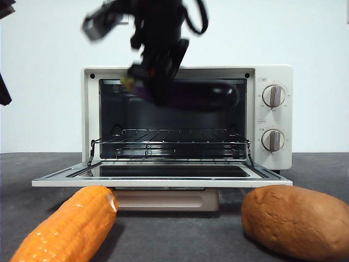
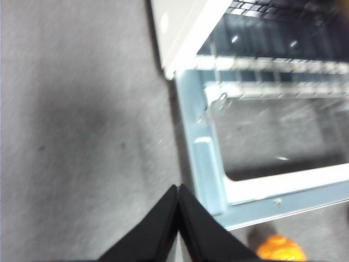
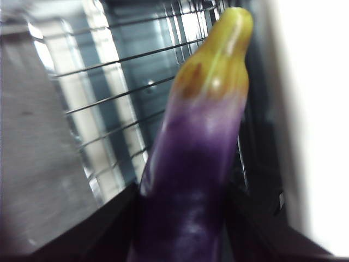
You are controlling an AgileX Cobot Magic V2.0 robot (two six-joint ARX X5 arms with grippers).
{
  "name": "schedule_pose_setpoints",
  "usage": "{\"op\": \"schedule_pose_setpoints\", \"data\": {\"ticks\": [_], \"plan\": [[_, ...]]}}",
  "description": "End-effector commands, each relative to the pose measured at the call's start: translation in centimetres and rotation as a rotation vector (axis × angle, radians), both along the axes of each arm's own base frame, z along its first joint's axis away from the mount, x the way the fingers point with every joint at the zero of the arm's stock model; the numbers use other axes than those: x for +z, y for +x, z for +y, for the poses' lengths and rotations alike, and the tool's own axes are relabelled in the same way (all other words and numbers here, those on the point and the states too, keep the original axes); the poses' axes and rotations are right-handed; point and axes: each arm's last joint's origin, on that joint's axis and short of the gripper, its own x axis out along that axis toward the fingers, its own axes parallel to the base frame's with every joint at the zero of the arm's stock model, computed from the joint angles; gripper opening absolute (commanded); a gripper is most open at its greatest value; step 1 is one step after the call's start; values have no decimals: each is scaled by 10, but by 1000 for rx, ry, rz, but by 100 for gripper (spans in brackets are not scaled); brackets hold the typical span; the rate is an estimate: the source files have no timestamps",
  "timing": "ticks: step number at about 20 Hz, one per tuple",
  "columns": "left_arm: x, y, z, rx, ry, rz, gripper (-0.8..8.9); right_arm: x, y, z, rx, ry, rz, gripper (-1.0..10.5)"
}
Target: Take the eggplant from the table,put the eggplant in the oven
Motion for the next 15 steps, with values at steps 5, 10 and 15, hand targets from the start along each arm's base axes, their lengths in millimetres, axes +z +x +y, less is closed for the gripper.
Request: {"op": "schedule_pose_setpoints", "data": {"ticks": [5,10,15], "plan": [[1,2,-1,-19,-23,-13,6,-38,27,22,-54,-96,-142,165],[2,2,-1,-20,-23,-16,6,-48,43,17,-111,-80,-154,234],[2,2,-1,-20,-24,-23,6,-49,42,18,-135,-26,-135,267]]}}
